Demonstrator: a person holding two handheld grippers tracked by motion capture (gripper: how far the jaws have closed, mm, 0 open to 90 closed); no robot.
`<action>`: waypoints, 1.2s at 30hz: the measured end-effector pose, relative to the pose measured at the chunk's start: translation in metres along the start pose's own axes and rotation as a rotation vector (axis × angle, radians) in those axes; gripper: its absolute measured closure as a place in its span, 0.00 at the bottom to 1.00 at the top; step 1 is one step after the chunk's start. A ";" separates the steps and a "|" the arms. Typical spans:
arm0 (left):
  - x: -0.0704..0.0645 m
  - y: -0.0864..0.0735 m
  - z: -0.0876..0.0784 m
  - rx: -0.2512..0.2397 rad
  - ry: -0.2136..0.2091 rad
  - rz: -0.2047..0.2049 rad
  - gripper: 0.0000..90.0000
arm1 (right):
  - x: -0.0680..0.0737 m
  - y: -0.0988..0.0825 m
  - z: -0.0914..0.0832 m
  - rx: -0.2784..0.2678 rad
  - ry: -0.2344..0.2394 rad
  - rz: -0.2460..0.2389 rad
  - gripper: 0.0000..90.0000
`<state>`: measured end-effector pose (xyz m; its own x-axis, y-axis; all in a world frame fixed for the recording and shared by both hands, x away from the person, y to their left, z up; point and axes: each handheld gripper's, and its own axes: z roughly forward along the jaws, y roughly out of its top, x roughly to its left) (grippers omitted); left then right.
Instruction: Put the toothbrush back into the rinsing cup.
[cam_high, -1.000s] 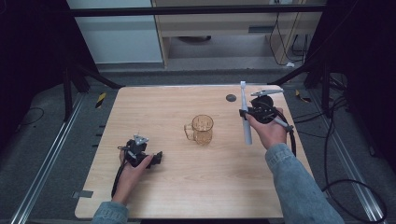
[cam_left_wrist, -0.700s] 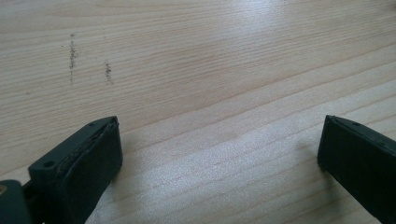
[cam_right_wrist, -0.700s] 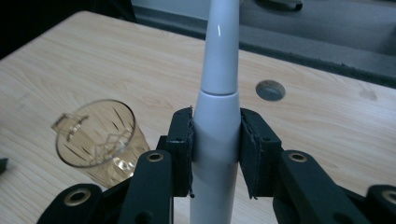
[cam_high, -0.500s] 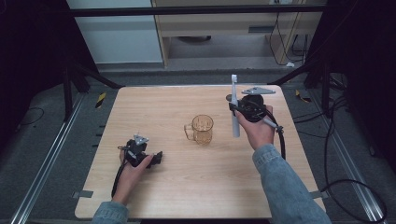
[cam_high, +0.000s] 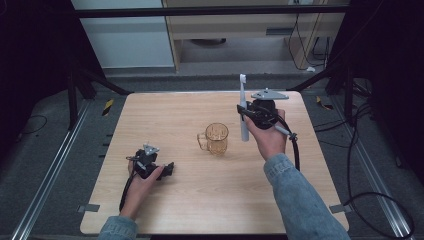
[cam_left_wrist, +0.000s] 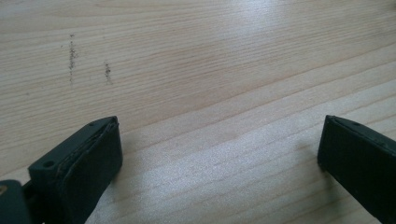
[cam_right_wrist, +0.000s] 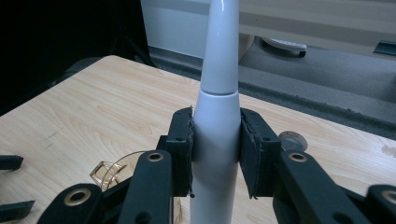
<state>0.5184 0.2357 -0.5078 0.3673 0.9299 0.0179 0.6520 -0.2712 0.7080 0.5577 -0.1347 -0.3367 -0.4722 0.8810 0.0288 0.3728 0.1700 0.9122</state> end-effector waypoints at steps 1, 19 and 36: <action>0.000 0.000 0.000 0.000 0.000 0.000 0.00 | 0.000 0.000 0.000 0.000 0.000 0.000 0.75; 0.000 0.000 0.000 0.000 0.000 0.000 0.00 | 0.006 0.006 0.002 -0.068 0.020 0.031 0.75; 0.000 0.000 0.000 -0.001 0.000 0.000 0.00 | 0.015 0.012 0.005 -0.134 0.033 0.016 0.75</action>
<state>0.5185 0.2357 -0.5079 0.3676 0.9298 0.0175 0.6511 -0.2708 0.7090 0.5588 -0.1169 -0.3270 -0.4937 0.8679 0.0547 0.2716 0.0942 0.9578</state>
